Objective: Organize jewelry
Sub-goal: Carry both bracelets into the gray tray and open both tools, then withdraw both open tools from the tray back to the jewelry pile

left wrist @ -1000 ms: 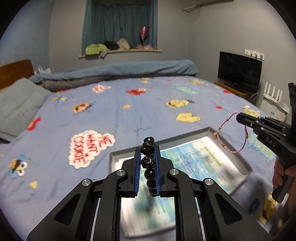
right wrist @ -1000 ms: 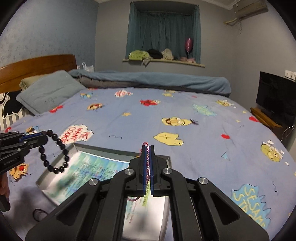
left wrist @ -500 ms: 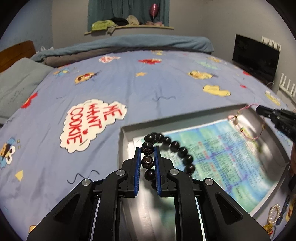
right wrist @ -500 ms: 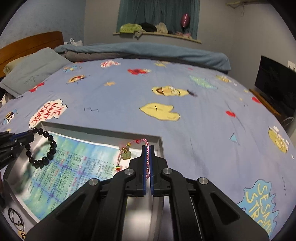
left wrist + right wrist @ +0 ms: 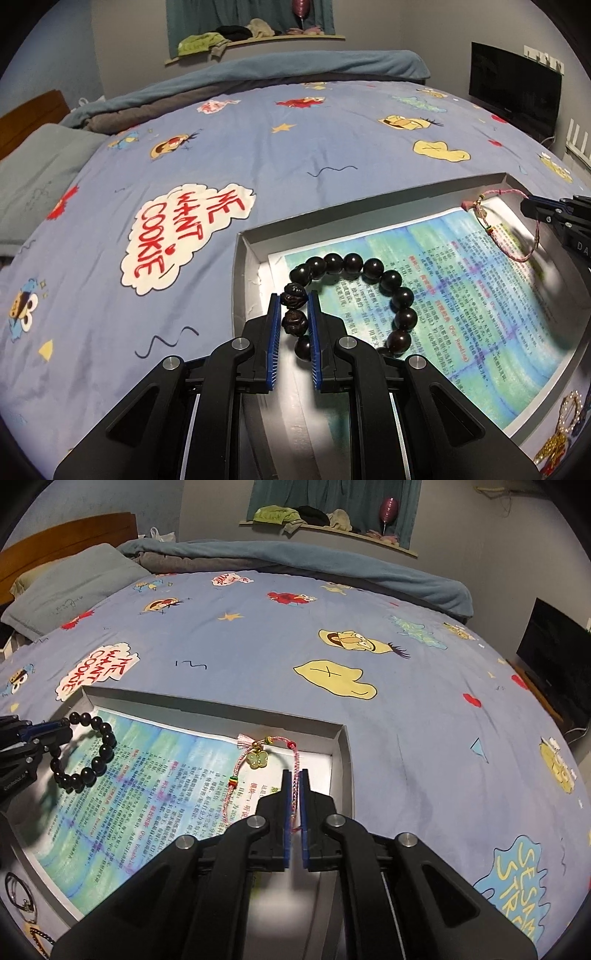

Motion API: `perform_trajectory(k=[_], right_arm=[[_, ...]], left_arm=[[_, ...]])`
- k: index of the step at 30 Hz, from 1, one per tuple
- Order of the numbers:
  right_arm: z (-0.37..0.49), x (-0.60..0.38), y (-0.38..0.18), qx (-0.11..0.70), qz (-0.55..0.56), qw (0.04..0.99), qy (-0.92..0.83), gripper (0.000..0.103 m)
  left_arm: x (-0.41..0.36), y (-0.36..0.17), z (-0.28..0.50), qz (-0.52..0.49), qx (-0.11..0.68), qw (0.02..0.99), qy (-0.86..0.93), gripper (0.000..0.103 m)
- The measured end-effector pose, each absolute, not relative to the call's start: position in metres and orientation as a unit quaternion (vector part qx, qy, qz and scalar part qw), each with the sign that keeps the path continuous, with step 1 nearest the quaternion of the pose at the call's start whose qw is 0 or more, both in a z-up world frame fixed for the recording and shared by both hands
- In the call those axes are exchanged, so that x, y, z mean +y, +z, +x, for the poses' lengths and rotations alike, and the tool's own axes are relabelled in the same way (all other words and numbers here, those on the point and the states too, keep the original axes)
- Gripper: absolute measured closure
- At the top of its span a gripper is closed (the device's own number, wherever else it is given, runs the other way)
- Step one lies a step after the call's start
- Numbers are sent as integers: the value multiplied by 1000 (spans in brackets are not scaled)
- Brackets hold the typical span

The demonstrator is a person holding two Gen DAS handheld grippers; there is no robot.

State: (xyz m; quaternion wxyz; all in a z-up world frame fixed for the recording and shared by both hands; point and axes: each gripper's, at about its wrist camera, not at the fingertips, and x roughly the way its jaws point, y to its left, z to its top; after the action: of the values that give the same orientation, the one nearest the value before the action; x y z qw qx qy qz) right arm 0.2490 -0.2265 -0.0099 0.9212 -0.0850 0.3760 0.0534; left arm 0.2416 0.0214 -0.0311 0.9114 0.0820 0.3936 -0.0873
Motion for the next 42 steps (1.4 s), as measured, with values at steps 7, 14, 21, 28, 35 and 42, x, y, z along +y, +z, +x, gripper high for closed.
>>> perform_trajectory(k=[7,14,21,28,35,42], right_arm=[[243,-221,-7,372,-86,922,65,56],[230,-221,13,347,-63,933,79,27],[198,-223,50,306,-41,948,76,6],[157,-229,86,292,-29,954,70,6],[109,-236,107,294,-25,953,68,6],[65,-234,107,298,-32,951,78,6]], left_arm=[[24,-26,238,68,383,918,-79,66],[27,-3,219,58,346,933,-78,31],[34,29,193,42,329,942,-61,11],[42,70,154,34,315,947,-50,10],[48,97,103,36,308,950,-48,9],[45,100,51,44,304,950,-61,8]])
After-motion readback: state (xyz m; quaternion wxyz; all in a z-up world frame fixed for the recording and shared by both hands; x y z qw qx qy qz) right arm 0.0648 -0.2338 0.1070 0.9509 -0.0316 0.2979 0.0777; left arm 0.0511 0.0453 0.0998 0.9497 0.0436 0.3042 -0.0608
